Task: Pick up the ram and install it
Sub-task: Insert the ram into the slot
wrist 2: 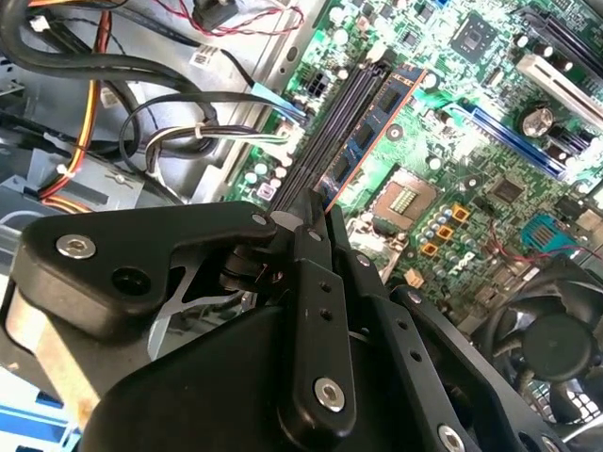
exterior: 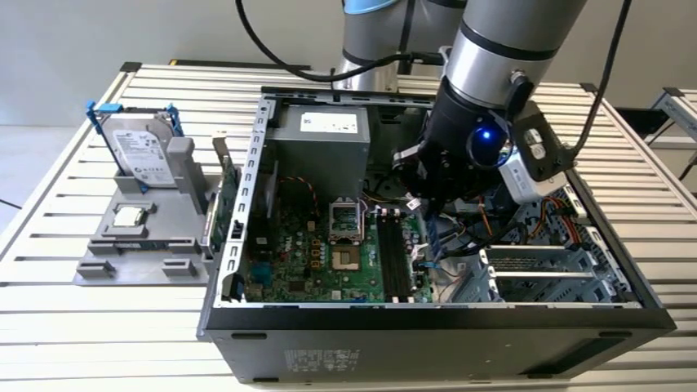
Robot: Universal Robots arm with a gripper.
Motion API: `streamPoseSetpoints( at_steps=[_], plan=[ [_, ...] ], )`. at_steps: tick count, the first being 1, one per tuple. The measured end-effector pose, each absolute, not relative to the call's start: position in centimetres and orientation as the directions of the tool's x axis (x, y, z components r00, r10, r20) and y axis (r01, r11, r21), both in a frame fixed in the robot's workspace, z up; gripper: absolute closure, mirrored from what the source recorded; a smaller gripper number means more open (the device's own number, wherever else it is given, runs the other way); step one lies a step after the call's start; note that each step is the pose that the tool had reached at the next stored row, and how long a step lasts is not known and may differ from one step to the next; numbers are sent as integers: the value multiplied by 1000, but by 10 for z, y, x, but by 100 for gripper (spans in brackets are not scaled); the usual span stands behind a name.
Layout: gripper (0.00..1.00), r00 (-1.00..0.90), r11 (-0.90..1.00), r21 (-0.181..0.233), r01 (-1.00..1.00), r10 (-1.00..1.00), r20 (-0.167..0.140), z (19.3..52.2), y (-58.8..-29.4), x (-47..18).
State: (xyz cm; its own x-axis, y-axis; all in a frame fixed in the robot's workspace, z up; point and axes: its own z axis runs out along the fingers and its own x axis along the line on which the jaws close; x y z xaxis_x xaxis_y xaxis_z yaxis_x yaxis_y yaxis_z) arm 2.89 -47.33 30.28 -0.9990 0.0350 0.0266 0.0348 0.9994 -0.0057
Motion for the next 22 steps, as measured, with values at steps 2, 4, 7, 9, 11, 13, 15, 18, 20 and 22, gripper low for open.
streamPoseSetpoints(
  at_steps=[2,4,7,9,11,13,15,18,20,22],
  plan=[
    [100,-999,999,-6,35,35,27,301,-473,28],
    [100,-999,999,-6,35,35,27,298,-473,28],
    [100,-999,999,-6,35,35,27,295,-473,28],
    [100,-999,999,-6,35,35,28,295,-473,28],
    [100,-999,999,-6,35,35,28,295,-473,28],
    [100,-999,999,-6,35,35,28,295,-473,28],
    [100,-999,999,-5,35,35,28,293,-473,28],
    [100,-999,999,-6,35,35,28,290,-473,28],
    [100,-999,999,-6,33,34,28,289,-473,28],
    [100,-999,999,-6,32,32,28,287,-473,28]
  ],
)
